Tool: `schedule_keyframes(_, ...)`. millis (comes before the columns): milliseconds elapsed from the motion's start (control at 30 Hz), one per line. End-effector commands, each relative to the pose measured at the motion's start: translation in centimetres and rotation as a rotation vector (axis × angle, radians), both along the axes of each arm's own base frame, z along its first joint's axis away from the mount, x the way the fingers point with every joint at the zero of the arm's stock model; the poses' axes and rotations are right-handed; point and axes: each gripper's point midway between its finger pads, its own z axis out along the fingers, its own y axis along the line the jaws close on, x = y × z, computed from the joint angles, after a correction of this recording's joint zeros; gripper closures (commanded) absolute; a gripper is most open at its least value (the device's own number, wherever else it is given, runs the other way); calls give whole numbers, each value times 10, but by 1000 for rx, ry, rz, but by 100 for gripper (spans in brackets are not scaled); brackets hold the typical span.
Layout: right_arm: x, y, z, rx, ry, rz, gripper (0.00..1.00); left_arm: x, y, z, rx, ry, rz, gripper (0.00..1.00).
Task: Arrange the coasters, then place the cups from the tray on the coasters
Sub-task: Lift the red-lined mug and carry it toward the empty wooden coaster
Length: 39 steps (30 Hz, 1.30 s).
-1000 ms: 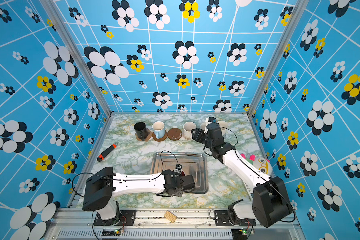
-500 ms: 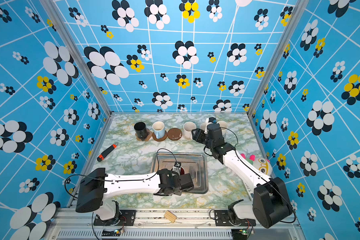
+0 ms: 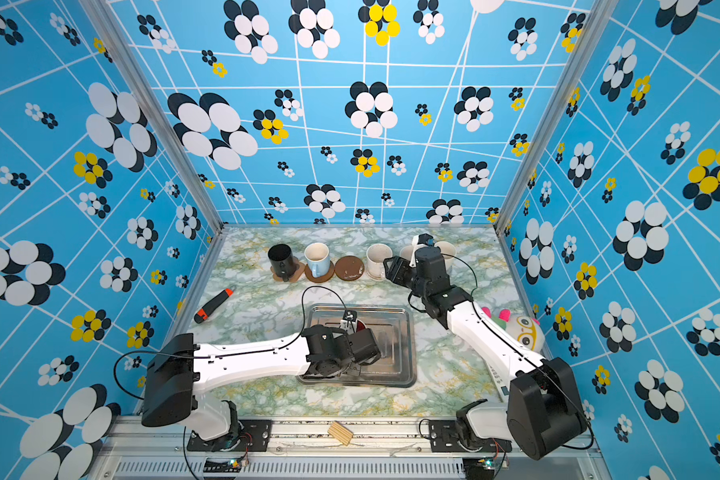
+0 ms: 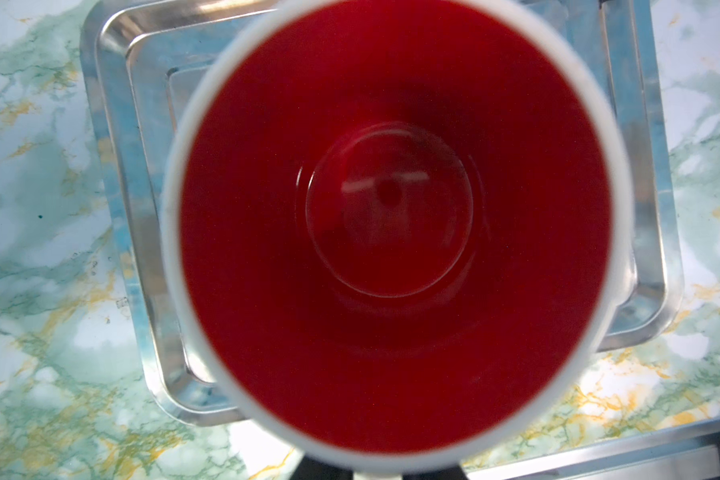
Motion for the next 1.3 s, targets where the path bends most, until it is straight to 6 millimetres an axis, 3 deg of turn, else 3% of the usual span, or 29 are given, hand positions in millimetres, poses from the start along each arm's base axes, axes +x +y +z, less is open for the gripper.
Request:
schedule_keyframes(0, -2, -9, 2, -28, -7, -17, 36, 16, 1, 14, -41, -42, -15, 100)
schedule_keyframes(500, 0, -10, 2, -37, 3, -25, 36, 76, 13, 25, -46, -50, -15, 100)
schedule_keyframes(833, 8, -8, 4, -53, 10, -29, 36, 121, 6, 36, -80, -82, -27, 100)
schedule_keyframes(1267, 9, -5, 4, -52, 13, -14, 36, 150, -1, 42, -75, -92, -50, 100)
